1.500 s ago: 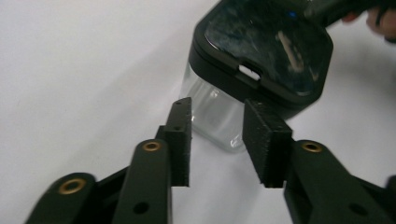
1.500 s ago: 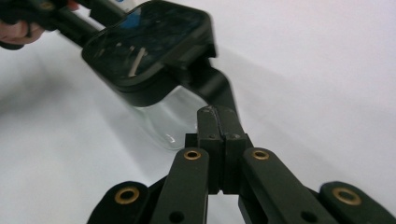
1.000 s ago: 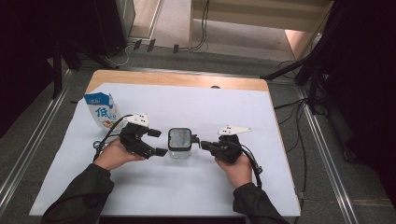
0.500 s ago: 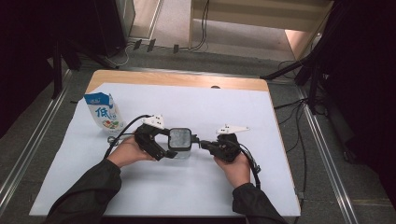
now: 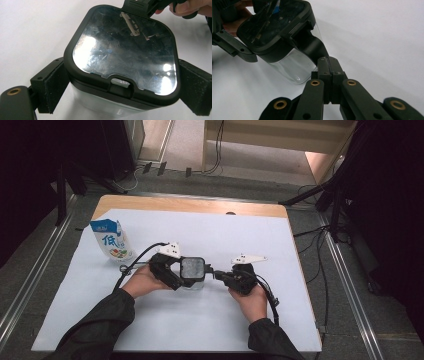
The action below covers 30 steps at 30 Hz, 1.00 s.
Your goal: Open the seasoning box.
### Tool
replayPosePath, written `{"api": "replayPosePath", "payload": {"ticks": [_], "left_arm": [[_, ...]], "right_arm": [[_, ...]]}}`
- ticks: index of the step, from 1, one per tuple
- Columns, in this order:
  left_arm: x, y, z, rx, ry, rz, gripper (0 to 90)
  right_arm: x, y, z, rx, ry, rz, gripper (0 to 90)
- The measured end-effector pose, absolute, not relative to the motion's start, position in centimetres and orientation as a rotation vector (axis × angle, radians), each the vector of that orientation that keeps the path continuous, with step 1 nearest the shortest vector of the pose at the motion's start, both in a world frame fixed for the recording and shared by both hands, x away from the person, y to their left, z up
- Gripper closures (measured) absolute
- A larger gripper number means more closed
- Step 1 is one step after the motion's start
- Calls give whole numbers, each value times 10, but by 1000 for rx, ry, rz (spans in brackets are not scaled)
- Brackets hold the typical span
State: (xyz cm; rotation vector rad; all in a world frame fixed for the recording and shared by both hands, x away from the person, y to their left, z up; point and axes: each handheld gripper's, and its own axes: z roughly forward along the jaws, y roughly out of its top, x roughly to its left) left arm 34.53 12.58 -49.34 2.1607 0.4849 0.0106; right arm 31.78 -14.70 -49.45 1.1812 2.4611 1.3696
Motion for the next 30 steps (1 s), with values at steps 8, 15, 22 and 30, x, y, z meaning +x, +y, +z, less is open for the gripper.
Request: {"api": "replayPosePath", "payload": {"ticks": [8, 15, 22, 30], "left_arm": [[345, 126, -492, 2171, 487, 18, 92], [341, 127, -485, 2135, 473, 27, 130], [339, 127, -482, 2152, 469, 42, 137], [337, 130, -475, 2149, 481, 54, 143]], "right_arm": [[318, -147, -495, 1192, 2460, 1368, 900], [318, -145, -495, 1196, 2461, 1365, 900], [318, -144, -495, 1186, 2462, 1361, 900], [323, -145, -490, 1172, 2447, 1390, 900]]}}
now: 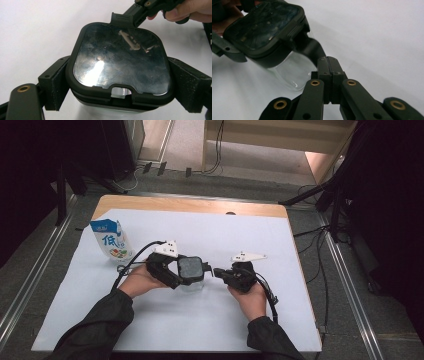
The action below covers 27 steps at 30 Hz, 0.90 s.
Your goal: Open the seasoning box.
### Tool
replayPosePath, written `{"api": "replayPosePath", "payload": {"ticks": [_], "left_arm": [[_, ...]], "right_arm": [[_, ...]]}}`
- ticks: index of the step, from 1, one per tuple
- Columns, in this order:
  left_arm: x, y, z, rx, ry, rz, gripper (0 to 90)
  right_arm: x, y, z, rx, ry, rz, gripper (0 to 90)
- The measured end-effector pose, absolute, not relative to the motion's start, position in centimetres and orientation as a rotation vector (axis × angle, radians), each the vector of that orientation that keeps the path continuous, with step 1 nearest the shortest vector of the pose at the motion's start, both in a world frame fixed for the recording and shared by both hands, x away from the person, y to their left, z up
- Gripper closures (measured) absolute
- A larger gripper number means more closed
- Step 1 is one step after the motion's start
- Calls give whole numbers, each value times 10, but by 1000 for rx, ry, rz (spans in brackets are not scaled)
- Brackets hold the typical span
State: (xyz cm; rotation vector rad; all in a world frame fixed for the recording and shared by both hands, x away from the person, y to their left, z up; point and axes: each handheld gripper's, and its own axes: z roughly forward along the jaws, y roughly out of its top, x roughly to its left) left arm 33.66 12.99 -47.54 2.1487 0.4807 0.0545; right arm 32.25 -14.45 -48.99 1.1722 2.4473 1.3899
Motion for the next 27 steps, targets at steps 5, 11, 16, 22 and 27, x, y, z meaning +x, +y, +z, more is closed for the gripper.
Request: {"api": "replayPosePath", "payload": {"ticks": [5, 11, 16, 22, 27], "left_arm": [[334, 129, -471, 2176, 478, 64, 146], [332, 126, -468, 2194, 491, 59, 134], [332, 135, -455, 2078, 501, 22, 154], [326, 134, -448, 2146, 439, -10, 359], [325, 133, -450, 2165, 448, 74, 165]], "right_arm": [[325, -139, -491, 1162, 2463, 1376, 900], [325, -137, -492, 1158, 2470, 1366, 900], [325, -137, -493, 1164, 2474, 1365, 900], [325, -137, -493, 1166, 2478, 1363, 900], [325, -137, -493, 1165, 2479, 1358, 900]]}}
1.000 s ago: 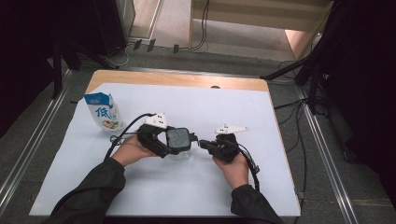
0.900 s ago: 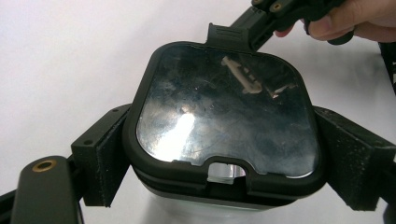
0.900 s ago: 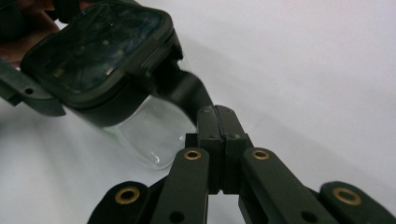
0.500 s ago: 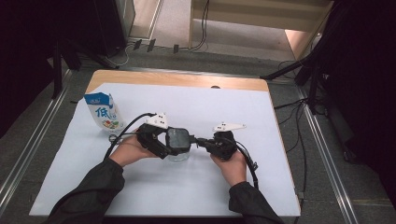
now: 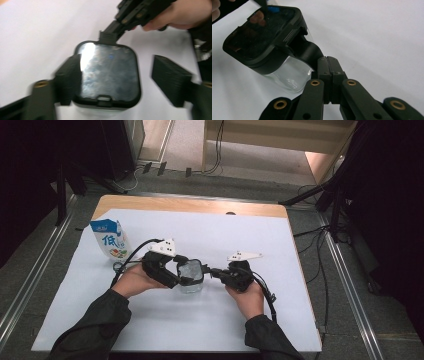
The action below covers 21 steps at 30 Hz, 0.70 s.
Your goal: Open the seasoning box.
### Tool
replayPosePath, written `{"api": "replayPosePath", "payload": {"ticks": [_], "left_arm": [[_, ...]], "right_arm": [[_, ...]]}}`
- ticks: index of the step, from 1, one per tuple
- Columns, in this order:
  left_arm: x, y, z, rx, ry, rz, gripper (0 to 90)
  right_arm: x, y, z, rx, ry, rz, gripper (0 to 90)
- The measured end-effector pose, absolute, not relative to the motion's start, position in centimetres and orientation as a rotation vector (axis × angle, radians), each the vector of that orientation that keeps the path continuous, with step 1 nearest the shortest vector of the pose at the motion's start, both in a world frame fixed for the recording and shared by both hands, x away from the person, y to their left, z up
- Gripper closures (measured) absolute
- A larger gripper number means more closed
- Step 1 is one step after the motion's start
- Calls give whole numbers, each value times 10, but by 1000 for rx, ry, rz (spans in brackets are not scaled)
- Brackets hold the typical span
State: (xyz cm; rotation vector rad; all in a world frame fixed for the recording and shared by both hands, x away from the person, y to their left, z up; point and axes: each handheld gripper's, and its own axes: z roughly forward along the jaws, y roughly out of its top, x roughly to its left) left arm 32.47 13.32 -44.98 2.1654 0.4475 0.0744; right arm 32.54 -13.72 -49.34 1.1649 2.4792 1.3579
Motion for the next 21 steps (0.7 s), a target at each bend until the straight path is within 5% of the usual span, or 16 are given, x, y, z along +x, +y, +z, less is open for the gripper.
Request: {"api": "replayPosePath", "payload": {"ticks": [13, 21], "left_arm": [[332, 128, -486, 2189, 480, 30, 79], [330, 128, -490, 2179, 485, 79, 132]], "right_arm": [[326, -137, -495, 1169, 2485, 1348, 900], [326, -137, -496, 1171, 2488, 1341, 900]]}}
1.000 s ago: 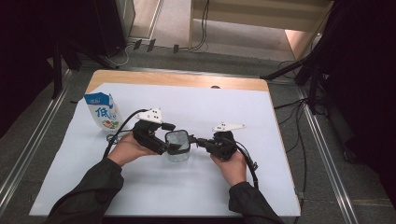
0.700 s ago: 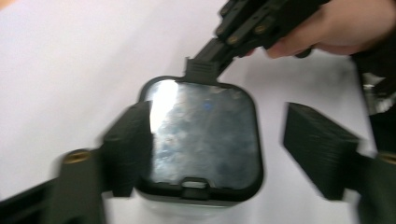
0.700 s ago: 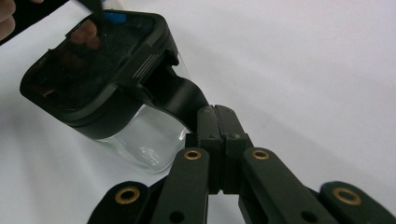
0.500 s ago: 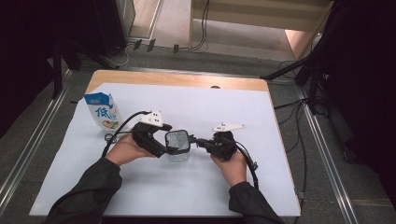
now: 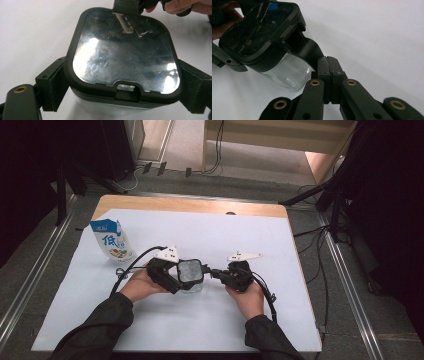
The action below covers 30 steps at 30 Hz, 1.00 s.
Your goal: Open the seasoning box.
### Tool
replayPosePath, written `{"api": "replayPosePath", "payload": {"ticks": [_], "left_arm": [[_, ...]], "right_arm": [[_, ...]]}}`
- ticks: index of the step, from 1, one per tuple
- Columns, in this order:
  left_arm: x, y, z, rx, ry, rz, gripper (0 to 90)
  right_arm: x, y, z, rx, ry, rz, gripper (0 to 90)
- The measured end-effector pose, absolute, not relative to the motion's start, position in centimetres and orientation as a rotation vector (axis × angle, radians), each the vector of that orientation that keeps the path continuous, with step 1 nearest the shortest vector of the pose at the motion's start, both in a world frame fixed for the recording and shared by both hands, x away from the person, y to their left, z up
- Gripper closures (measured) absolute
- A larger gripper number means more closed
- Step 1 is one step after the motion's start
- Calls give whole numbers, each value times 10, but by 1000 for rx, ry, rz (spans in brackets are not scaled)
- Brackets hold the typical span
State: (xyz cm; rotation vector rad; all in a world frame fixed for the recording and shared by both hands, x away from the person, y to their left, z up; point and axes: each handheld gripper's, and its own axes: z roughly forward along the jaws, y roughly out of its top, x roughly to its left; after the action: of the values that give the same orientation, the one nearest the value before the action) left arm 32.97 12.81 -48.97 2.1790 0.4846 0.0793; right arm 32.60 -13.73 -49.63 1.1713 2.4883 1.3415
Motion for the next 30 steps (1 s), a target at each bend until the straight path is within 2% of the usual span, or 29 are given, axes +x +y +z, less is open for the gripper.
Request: {"api": "replayPosePath", "payload": {"ticks": [30], "left_arm": [[325, 127, -483, 2197, 479, 82, 136]], "right_arm": [[324, -134, -497, 1154, 2498, 1316, 900]]}}
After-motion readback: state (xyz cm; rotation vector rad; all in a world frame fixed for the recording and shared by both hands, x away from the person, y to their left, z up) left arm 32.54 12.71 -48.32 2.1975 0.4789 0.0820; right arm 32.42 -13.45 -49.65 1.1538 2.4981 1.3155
